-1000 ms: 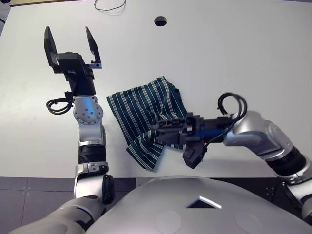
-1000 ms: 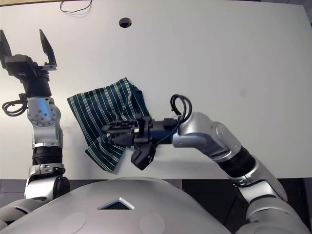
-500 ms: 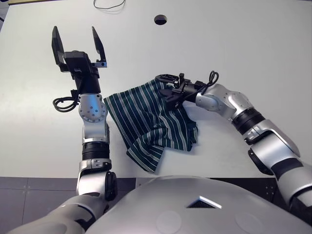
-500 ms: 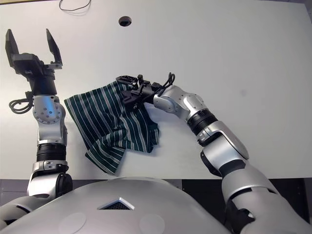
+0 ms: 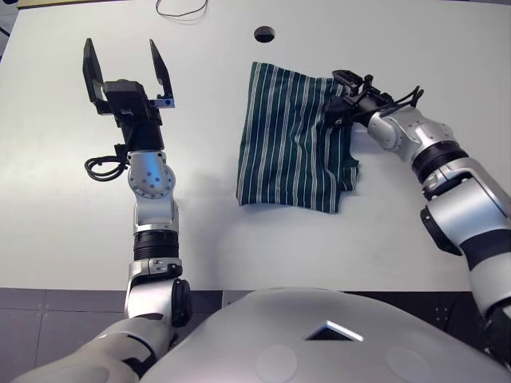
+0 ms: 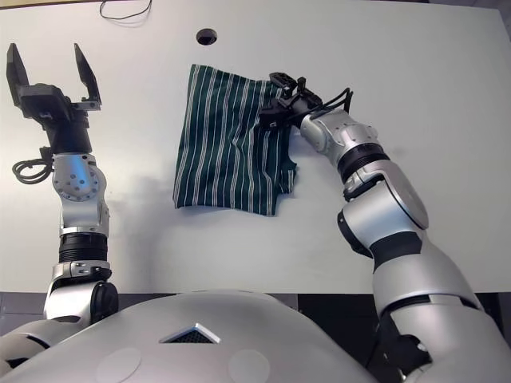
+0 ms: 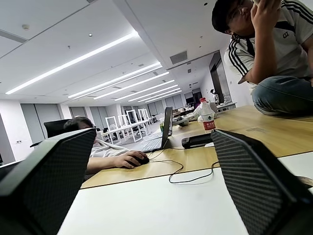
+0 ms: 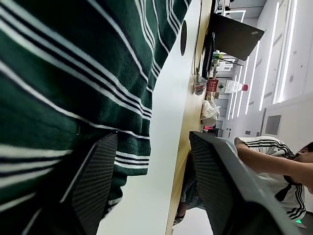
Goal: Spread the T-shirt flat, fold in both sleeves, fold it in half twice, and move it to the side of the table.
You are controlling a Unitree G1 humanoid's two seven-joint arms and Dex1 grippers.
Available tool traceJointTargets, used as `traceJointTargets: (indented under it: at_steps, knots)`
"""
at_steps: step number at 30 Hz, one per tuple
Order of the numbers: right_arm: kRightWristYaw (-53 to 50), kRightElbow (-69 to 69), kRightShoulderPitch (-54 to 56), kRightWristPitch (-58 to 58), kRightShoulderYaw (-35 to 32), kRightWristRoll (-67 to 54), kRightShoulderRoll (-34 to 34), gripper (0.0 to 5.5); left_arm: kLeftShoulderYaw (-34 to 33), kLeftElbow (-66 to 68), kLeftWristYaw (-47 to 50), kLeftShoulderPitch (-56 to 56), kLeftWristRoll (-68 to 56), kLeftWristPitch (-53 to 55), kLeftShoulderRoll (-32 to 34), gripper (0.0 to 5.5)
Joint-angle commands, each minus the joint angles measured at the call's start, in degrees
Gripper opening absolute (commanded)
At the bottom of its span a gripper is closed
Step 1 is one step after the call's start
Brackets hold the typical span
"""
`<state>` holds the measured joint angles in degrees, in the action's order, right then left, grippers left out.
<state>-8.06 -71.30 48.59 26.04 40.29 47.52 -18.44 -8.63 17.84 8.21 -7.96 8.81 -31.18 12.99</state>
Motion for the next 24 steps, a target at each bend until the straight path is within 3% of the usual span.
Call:
traceJointTargets:
  at_steps: [1, 6, 9, 14, 18, 20, 24]
  knots:
    - [-3.93, -0.66, -0.2, 2.06, -0.49, -0.48, 1.93, 2.7, 1.46, 1.96, -1.41, -1.59, 0.98, -0.39, 1.08, 4.37]
    - [-15.31, 4.39, -0.15, 7.81, -6.53, -4.54, -0.78, 2.7, 4.16, 6.03, -3.34, -3.39, 3.63, -1.93, 3.42, 4.37]
    - [-19.68, 15.54, -3.35, 10.06, -11.75, -6.56, -6.18, 2.7, 7.92, 7.85, -5.23, -4.11, 9.51, -4.3, 7.83, 4.37]
    - [-1.59, 50.1, -25.54, 12.02, -18.63, -14.72, -24.52, 2.7, 12.72, 1.28, -12.06, 4.94, 23.06, -12.48, 25.23, 4.37]
    - [14.28, 60.04, -41.87, 13.07, -17.14, -15.24, -37.67, 2.7, 17.08, -3.33, -23.03, 9.15, 26.65, -16.33, 37.43, 4.37]
    - [18.68, 60.03, -44.12, 12.64, -17.34, -12.36, -41.11, 2.7, 19.28, -4.82, -28.31, 9.32, 24.7, -17.29, 40.14, 4.37]
    - [24.05, 61.42, -43.84, 12.82, -17.19, -11.14, -40.56, 3.35, 24.25, -6.22, -36.38, 9.55, 21.61, -18.4, 41.55, 4.41]
